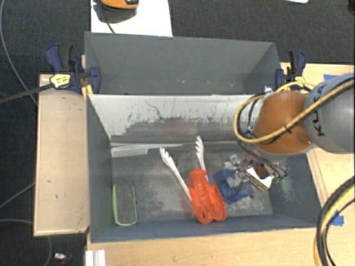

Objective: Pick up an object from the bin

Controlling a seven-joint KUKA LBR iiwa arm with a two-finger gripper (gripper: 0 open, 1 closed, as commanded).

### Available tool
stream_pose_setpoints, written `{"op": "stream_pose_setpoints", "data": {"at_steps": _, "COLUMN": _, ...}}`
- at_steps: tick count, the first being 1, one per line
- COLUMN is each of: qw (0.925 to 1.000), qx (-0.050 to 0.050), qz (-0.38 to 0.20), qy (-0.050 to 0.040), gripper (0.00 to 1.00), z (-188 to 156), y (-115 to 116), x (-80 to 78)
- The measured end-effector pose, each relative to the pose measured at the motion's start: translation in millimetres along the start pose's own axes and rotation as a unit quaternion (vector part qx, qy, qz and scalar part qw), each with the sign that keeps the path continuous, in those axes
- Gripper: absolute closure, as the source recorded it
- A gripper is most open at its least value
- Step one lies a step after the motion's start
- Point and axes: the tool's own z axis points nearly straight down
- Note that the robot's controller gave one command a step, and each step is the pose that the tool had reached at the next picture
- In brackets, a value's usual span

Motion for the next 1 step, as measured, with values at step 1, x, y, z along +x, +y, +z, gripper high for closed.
{"op": "stream_pose_setpoints", "data": {"at_steps": 1, "qw": 1.0000, "qx": 0.000, "qz": 0.000, "qy": 0.0000, "gripper": 1.00, "z": 0.0, "y": 0.0, "x": 0.0}}
